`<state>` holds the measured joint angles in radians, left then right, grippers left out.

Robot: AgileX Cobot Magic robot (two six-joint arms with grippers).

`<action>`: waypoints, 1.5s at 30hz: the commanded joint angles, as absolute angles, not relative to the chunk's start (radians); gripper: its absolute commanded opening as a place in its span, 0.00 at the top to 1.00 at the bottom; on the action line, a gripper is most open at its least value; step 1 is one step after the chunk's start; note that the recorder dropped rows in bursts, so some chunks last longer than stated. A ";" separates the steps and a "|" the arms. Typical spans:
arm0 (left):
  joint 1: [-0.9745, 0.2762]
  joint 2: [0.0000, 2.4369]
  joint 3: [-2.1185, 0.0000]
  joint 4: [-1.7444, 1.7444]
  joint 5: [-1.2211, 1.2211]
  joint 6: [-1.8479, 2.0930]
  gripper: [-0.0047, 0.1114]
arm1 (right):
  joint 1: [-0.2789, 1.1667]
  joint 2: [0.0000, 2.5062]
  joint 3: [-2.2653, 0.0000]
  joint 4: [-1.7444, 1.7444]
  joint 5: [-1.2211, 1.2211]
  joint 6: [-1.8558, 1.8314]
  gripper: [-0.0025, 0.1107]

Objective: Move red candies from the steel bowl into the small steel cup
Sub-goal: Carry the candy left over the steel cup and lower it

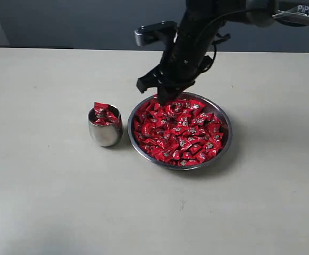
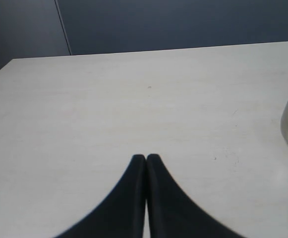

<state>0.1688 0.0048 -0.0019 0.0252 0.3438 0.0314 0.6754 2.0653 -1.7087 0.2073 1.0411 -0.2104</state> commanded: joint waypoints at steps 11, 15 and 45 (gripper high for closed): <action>0.170 0.000 0.000 0.027 0.334 0.029 0.96 | 0.829 2.191 -1.932 0.296 1.035 -0.322 0.98; 0.170 0.000 0.000 0.027 0.334 0.029 0.96 | 0.841 2.216 -1.942 0.298 1.027 -0.325 0.98; 0.170 0.000 0.000 0.027 0.334 0.029 0.96 | 0.841 2.278 -1.950 0.297 0.976 -0.331 0.82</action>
<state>0.1688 0.0048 -0.0019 0.0252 0.3438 0.0314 0.8410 2.2803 -1.9463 0.2944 0.9557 -0.3236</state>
